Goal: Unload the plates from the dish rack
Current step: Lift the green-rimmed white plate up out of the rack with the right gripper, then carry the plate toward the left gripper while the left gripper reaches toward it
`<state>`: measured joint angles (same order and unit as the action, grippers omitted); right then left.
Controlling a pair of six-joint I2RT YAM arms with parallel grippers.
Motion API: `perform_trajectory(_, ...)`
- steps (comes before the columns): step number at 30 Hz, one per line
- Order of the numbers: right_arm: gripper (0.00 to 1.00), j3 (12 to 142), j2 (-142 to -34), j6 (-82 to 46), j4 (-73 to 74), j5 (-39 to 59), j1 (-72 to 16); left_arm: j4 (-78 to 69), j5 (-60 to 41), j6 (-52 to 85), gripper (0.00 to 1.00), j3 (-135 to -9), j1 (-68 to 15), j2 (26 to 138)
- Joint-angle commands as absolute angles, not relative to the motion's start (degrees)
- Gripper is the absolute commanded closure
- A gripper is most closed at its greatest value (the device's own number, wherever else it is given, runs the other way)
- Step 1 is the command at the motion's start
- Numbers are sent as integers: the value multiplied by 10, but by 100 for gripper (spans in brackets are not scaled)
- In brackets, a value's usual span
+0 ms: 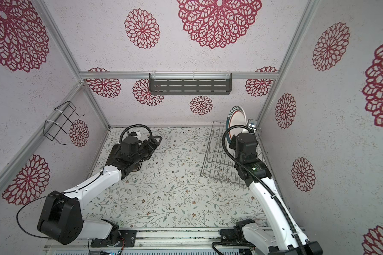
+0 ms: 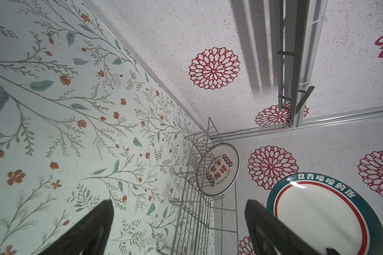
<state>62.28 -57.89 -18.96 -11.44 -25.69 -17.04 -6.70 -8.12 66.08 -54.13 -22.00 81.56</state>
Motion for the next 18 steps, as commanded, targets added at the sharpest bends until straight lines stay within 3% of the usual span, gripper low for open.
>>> perform_trajectory(1, 100, 593, -564, -334, -11, -100, -172, -83, -77, 660, 3, -560, -231, 833)
perform_trajectory(11, 100, 473, -609, -533, 171, 49, -175, -80, -85, 660, 3, -564, -240, 845)
perform_trajectory(18, 100, 456, -669, -595, 225, 35, -238, -79, -101, 663, 3, -573, -242, 865)
